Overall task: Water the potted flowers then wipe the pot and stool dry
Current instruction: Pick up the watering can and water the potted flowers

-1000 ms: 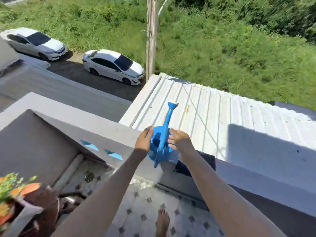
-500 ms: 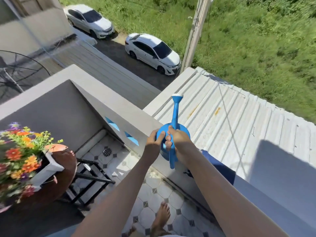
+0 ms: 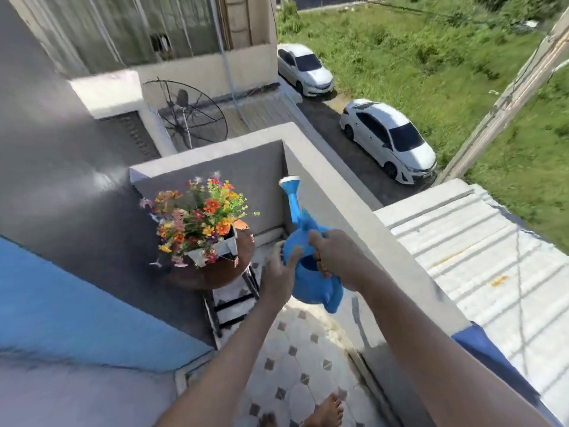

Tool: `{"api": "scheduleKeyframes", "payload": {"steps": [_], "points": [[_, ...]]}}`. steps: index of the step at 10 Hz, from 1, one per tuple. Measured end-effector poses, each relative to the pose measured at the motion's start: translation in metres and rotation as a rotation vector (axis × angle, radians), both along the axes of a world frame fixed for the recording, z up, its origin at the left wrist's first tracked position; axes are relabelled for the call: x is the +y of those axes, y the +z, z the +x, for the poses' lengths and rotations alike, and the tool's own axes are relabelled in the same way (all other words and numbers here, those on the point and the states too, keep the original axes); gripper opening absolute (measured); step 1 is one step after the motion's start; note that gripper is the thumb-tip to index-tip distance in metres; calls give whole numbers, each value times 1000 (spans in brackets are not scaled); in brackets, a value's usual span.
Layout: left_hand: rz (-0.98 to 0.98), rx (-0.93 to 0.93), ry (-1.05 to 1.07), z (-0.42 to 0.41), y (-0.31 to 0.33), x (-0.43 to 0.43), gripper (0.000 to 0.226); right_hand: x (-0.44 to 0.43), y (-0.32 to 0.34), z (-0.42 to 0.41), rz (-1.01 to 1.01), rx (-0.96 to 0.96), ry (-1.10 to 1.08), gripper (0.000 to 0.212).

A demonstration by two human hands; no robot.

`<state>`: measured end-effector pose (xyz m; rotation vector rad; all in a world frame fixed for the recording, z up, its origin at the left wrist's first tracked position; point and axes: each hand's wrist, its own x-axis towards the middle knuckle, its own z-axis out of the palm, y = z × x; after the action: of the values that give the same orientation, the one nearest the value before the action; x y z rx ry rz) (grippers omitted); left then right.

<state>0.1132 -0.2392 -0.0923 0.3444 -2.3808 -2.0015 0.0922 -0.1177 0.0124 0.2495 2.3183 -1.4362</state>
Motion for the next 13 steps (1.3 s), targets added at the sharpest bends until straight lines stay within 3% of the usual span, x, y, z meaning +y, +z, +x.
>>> {"api": "scheduleKeyframes", "payload": {"steps": [1, 2, 3, 4, 5, 6, 7, 8, 10, 11, 13], "points": [[-31, 55, 86, 11, 11, -44, 37, -46, 18, 8, 118, -7, 141, 15], [-59, 89, 166, 24, 23, -82, 40, -87, 39, 11, 223, 33, 250, 35], [-109, 80, 213, 33, 31, -107, 24, -122, 50, 13, 310, 94, 337, 33], [-157, 49, 263, 38, 38, -127, 34, -151, 56, 11, 405, 87, 443, 20], [-194, 5, 315, 39, 43, -140, 44, -169, 70, 10, 528, 97, 476, 33], [-216, -6, 358, 40, 50, -148, 48, -189, 72, 0, 627, 203, 587, 26], [-268, -39, 383, 40, 55, -157, 47, -200, 72, -5, 688, 287, 627, 35], [-285, -57, 374, 40, 60, -164, 43, -212, 79, -9, 741, 215, 665, 29], [-226, -123, 308, 32, 60, -174, 55, -225, 96, -13, 817, 103, 710, 38], [-205, -131, 282, 26, 62, -176, 59, -230, 99, -25, 707, 109, 713, 31], [-171, -104, 242, 14, 67, -173, 55, -227, 108, -33, 713, 156, 697, 29]]}}
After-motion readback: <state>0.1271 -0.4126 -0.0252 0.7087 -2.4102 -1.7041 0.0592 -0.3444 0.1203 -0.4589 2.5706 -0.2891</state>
